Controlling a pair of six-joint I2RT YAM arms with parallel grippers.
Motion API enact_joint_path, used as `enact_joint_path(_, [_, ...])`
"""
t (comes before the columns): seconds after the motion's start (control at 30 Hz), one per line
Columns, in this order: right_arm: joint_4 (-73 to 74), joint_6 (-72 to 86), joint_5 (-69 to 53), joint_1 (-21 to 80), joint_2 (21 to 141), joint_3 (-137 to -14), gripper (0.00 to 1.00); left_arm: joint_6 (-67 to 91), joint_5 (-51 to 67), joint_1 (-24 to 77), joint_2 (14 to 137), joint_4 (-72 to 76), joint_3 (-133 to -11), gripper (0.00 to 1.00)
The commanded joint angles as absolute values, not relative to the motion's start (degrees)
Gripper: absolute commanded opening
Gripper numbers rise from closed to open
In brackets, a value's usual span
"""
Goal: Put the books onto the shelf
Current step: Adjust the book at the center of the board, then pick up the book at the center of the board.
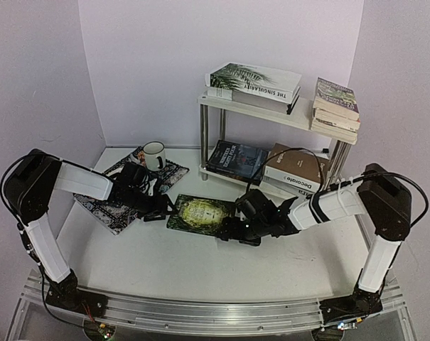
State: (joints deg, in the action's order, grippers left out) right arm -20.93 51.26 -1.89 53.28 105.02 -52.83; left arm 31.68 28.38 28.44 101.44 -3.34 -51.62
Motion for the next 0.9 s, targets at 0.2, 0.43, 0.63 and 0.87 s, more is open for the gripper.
enact_joint_path(0.2, [-22.0,52.1,-3.1,52.7,107.9,-55.7,0.80,33.1,29.9,29.1,103.0,-0.3,-51.2,0.63])
enact_joint_path(0.43, [-23.9,51.5,-4.5,52.5,107.9,-55.6,0.76,34.3,33.6,29.5,103.5,1.6,-51.8,0.61])
enact_joint_path(0.63, [-26.1,50.3,-6.0,52.5,105.6,-53.8,0.71,36.2,37.3,29.8,102.5,4.6,-50.4,0.58])
enact_joint_path(0.87, [-26.3,48.9,-6.8,52.6,103.1,-52.4,0.56,37.5,39.1,30.5,101.9,6.1,-49.9,0.52])
